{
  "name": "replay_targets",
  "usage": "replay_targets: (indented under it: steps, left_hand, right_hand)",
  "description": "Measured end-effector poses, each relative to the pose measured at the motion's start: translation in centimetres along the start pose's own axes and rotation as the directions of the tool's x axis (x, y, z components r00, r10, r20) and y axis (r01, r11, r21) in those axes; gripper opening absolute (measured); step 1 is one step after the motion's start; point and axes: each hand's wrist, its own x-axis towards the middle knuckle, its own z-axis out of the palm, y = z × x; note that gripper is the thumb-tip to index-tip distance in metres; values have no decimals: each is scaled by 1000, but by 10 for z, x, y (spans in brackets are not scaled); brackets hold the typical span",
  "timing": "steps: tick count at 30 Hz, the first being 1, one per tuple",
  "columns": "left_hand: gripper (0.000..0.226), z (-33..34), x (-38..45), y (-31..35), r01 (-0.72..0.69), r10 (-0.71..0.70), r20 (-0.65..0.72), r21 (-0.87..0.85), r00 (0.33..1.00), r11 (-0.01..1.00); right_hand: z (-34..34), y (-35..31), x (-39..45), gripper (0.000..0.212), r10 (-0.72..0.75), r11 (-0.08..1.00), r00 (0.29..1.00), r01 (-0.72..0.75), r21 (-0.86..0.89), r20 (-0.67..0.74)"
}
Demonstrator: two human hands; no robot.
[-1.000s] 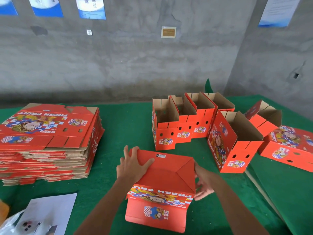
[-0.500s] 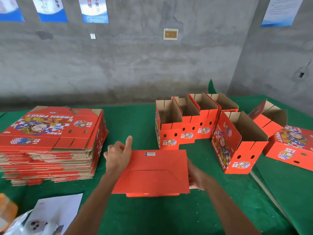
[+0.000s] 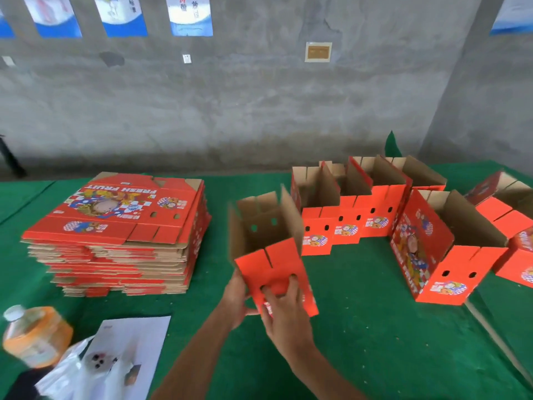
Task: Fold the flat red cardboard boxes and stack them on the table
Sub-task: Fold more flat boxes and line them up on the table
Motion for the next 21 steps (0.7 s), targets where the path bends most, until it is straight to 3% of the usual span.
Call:
replay_targets:
  steps: [6,9,15,17,21]
  left_hand:
    - [46,35,17,-34,38,-62,183,131,981,991]
    - [29,56,13,-46,4,-35,207,150,978,989]
    - [34,97,11,-106,-138,138,-21,21,990,990]
    - [38,101,2,-138,-226,227,-31,31,973,974]
    - [46,111,1,-156,-271,272,-37,38,962,962]
  right_hand:
    - [18,43,-23,43,181,982,982,-178,-68,47]
    - [16,66,-30,43,231,969,972,-226,-95,40]
    - [22,106,-80,35,174,984,984,-171,-55,37]
    - [27,116,-100,31,151,988,988,-152,12,26]
    - [30,124,-107,40,142,989,990,-143,47,23]
